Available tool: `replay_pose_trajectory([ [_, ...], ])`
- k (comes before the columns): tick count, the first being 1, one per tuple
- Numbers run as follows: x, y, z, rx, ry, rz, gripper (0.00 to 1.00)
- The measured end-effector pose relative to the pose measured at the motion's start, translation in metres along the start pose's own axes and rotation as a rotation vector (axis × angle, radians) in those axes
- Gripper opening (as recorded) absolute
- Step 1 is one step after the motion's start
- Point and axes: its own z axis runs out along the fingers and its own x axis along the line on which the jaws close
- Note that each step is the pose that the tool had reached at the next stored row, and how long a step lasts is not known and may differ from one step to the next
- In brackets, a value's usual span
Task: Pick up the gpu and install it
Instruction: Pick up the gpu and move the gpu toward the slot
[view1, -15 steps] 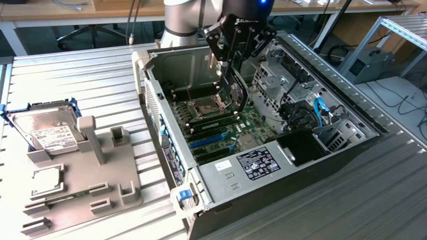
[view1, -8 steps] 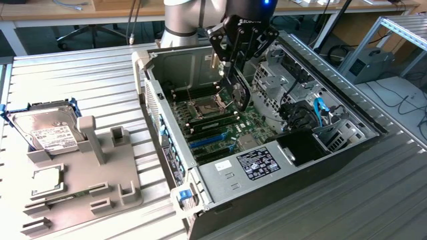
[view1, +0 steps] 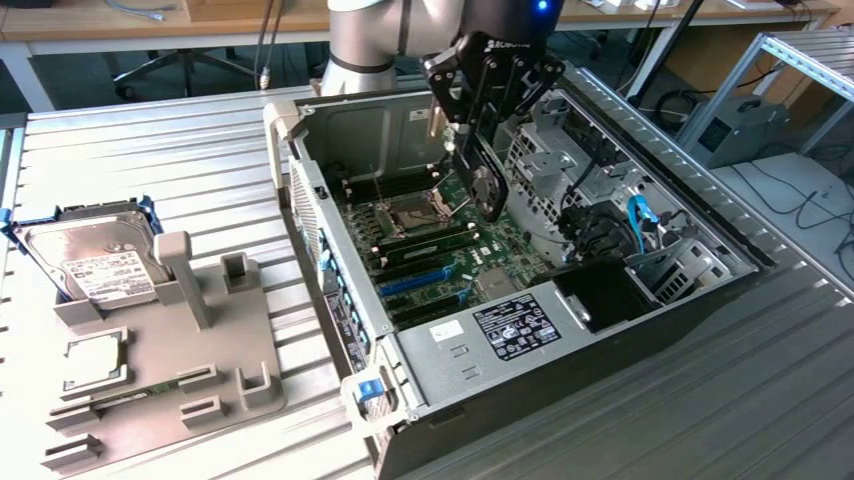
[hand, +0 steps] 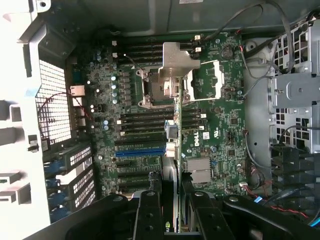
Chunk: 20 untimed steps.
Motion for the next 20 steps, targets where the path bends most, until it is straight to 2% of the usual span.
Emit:
replay_pose_trajectory([
  [20, -0.031, 0.0059, 0.0101, 0.0026, -0.0001, 0.000, 0.26],
])
